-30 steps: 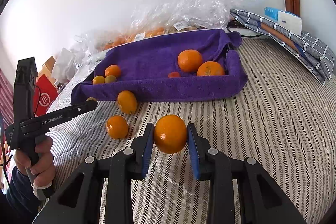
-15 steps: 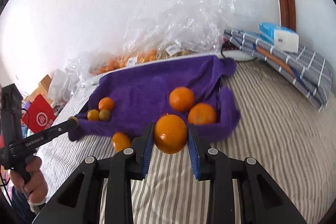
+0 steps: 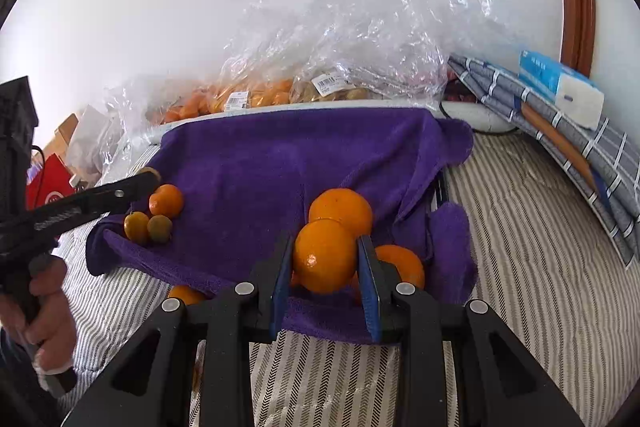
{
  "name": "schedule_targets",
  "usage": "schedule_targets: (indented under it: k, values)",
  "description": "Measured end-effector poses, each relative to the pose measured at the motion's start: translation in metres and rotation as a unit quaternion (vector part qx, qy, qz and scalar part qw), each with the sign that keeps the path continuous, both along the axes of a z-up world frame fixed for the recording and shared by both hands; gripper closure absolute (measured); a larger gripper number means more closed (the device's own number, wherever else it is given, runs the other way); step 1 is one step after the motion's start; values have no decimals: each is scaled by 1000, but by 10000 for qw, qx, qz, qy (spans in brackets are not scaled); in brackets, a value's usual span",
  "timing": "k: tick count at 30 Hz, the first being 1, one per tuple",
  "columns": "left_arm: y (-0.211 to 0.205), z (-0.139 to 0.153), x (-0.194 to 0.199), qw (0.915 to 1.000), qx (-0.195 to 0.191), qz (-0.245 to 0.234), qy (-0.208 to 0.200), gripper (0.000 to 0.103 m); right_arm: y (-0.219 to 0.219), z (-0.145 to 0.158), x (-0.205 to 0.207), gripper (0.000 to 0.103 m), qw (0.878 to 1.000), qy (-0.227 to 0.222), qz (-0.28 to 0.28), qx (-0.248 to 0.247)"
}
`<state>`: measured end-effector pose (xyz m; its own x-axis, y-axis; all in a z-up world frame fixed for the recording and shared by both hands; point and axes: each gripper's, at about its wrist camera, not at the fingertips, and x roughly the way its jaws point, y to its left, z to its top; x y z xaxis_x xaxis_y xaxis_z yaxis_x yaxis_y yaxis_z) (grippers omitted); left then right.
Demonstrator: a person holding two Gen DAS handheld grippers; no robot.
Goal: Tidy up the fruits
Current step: 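Lower the orange and greenish fruit onto the towel and open both grippers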
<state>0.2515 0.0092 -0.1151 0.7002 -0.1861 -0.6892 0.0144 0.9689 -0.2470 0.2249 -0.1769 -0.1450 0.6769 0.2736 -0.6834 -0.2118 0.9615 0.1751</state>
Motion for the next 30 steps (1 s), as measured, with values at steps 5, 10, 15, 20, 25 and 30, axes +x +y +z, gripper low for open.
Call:
schedule_targets:
  k: [5,10,15,20,25,30]
  values:
    - [-2,-14,3,9999,19,-36,97,78,4,-3,-2,71,10000,-56,16,-36]
    - [-6,-20,4,9997,202,-117,87,78,4,-2,-4,63,9999,-154,20,-27]
    - [-11,-19,0,9993,292,-231,23,78,-1,5,-8,54,9994,-347,-61,43]
    - [-7,-21,1,9995,66,-299,59,78,-3,8,-12,52,9985,-534,-48,78]
    - [-6,-22,-2,9993,-84,-369,-19,70,-3,10,-15,51,9980,-620,-41,80]
    - [-10,-17,-8,9993,71,-325,-197,55,-3,10,-18,51,9976,-697,-35,12]
